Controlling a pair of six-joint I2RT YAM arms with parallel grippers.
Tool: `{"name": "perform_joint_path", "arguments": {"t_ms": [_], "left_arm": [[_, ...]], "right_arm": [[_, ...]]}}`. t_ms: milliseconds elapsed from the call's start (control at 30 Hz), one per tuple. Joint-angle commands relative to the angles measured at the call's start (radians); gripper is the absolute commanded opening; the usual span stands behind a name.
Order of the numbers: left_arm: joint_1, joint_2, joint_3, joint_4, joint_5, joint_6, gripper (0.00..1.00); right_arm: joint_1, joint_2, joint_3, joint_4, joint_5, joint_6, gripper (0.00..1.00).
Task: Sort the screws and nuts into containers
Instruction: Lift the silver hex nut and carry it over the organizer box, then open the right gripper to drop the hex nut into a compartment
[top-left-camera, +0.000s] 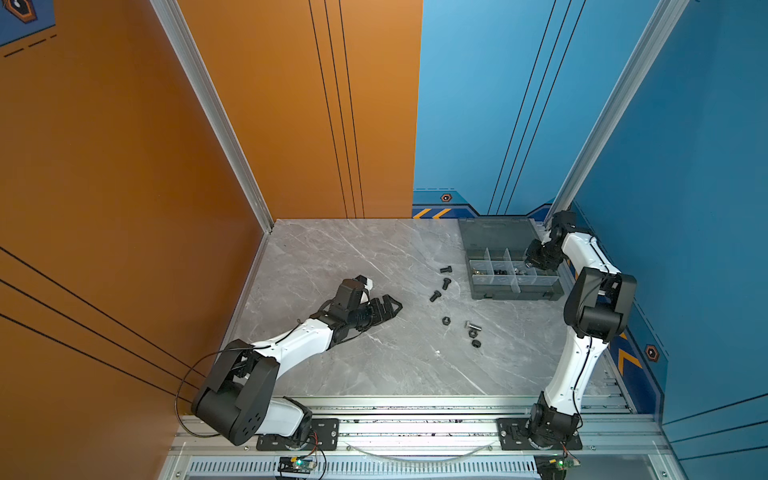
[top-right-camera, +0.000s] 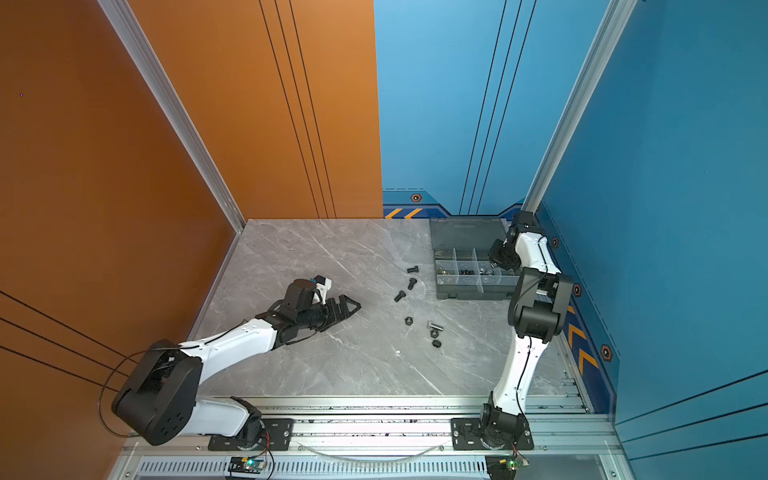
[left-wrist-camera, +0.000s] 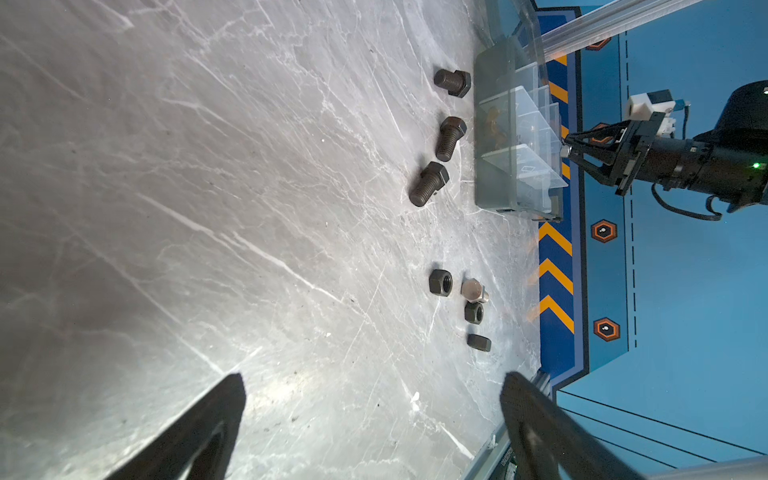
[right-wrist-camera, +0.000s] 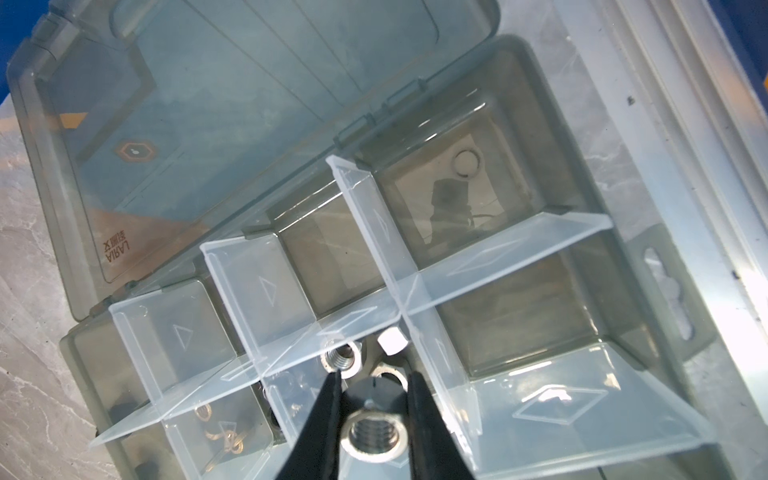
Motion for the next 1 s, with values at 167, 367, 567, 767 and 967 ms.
{"name": "perform_joint_path", "arguments": {"t_ms": [167,367,567,767,967], "left_arm": [[0.005,0.002,0.016,-0.017,0.007,0.010,0.98],[0.002,0.000,0.017,-0.019,0.005,0.009,0.98],[0.001,-0.006,0.019,-0.023,0.002,0.009,0.98],[0.001,-0.009,0.018,-0.023,-0.002,0.009,0.98],[-0.002,-0.011,0.022,-0.030,-0.002,0.012,0.98]], "right_arm": [[-0.001,0.024,0.016,-0.033,-0.002,-0.005,0.23],[-0.001,0.014,0.022,-0.041,-0.018,-0.010,0.37],[-0.001,-0.027,0.022,-0.066,-0.041,-0.021,0.43],[0.010,-0.146,-0.088,-0.073,-0.099,-0.028,0.46],[0.051,-0.317,-0.258,-0.061,-0.112,-0.035,0.48]]}}
